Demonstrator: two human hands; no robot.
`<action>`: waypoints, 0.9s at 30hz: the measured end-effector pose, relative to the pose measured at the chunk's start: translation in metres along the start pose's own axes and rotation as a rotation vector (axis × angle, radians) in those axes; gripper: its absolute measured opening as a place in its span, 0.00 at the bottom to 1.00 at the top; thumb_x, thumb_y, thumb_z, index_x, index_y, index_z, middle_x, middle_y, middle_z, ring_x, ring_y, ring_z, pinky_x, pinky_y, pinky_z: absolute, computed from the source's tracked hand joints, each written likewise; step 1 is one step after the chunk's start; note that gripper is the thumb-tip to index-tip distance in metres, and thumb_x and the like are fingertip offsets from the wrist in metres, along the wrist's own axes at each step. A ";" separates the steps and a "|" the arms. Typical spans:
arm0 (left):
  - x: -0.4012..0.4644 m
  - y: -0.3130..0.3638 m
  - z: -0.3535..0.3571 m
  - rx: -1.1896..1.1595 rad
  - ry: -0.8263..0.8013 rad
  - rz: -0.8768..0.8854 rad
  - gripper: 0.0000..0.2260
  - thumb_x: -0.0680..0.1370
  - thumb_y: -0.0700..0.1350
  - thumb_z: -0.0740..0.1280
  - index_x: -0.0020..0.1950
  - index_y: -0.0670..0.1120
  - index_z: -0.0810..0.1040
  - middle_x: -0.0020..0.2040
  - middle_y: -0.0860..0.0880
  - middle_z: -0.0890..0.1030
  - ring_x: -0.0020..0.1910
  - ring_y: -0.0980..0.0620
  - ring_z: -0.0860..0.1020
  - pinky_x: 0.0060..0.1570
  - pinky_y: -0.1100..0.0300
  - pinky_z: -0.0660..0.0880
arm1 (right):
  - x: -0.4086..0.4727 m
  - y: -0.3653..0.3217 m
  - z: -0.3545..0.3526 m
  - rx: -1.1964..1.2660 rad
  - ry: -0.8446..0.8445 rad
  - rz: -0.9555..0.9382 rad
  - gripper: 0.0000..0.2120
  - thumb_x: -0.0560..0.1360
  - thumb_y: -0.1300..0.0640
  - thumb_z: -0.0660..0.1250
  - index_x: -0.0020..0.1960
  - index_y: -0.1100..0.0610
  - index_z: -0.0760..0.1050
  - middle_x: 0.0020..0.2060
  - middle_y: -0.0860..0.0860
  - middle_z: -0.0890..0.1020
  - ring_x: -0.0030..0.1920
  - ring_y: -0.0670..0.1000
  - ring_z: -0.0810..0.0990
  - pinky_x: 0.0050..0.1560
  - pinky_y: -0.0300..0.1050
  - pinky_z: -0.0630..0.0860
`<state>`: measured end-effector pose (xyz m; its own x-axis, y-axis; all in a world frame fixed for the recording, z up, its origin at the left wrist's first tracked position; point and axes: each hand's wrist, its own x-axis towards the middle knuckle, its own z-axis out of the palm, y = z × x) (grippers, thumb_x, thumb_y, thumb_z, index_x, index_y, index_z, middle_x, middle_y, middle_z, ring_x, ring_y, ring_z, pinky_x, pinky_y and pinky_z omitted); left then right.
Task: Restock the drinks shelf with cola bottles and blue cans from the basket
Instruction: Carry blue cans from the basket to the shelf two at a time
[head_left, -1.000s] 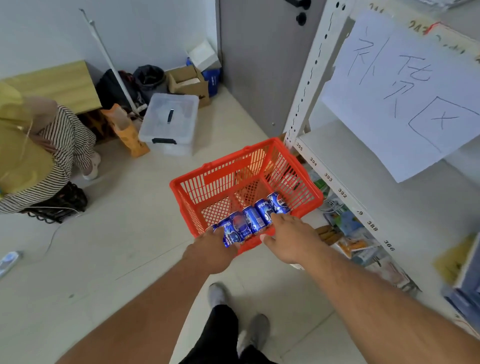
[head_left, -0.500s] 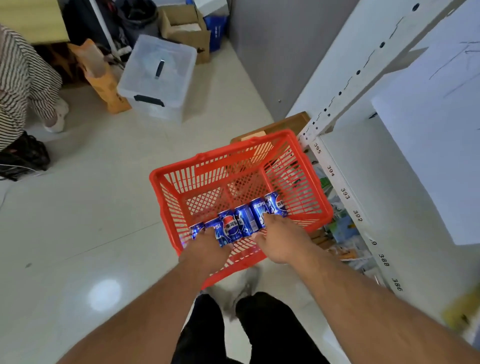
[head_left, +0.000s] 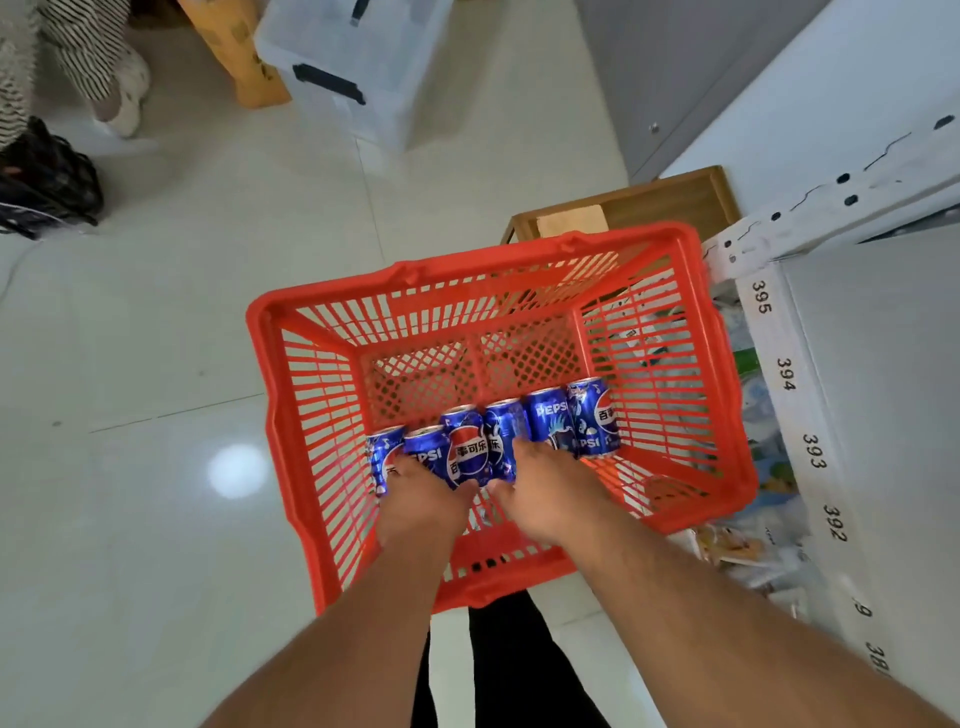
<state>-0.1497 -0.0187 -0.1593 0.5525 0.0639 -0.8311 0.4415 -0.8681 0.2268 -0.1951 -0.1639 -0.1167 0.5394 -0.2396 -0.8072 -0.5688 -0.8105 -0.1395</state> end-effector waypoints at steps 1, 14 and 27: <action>0.000 0.003 0.006 0.005 0.030 -0.031 0.47 0.69 0.62 0.78 0.77 0.42 0.59 0.69 0.40 0.75 0.66 0.37 0.78 0.63 0.42 0.78 | 0.005 0.002 0.003 0.003 -0.012 -0.002 0.30 0.81 0.40 0.64 0.76 0.57 0.67 0.66 0.57 0.78 0.65 0.60 0.78 0.63 0.55 0.77; 0.007 0.007 -0.009 -0.063 0.154 -0.074 0.42 0.66 0.59 0.75 0.72 0.41 0.63 0.65 0.43 0.74 0.60 0.39 0.79 0.56 0.41 0.81 | 0.043 -0.003 0.015 0.290 -0.034 0.102 0.27 0.80 0.46 0.71 0.73 0.58 0.71 0.65 0.55 0.81 0.61 0.58 0.81 0.58 0.50 0.79; 0.016 0.002 -0.041 -0.154 0.156 0.012 0.31 0.57 0.61 0.73 0.56 0.53 0.68 0.49 0.50 0.80 0.41 0.49 0.84 0.40 0.44 0.85 | 0.081 -0.055 0.063 0.680 0.021 0.320 0.20 0.73 0.54 0.77 0.62 0.59 0.79 0.57 0.55 0.85 0.57 0.59 0.84 0.52 0.47 0.79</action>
<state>-0.1113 0.0006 -0.1516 0.6561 0.1398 -0.7416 0.5301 -0.7848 0.3211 -0.1593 -0.1048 -0.2111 0.2907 -0.4238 -0.8578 -0.9544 -0.1923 -0.2285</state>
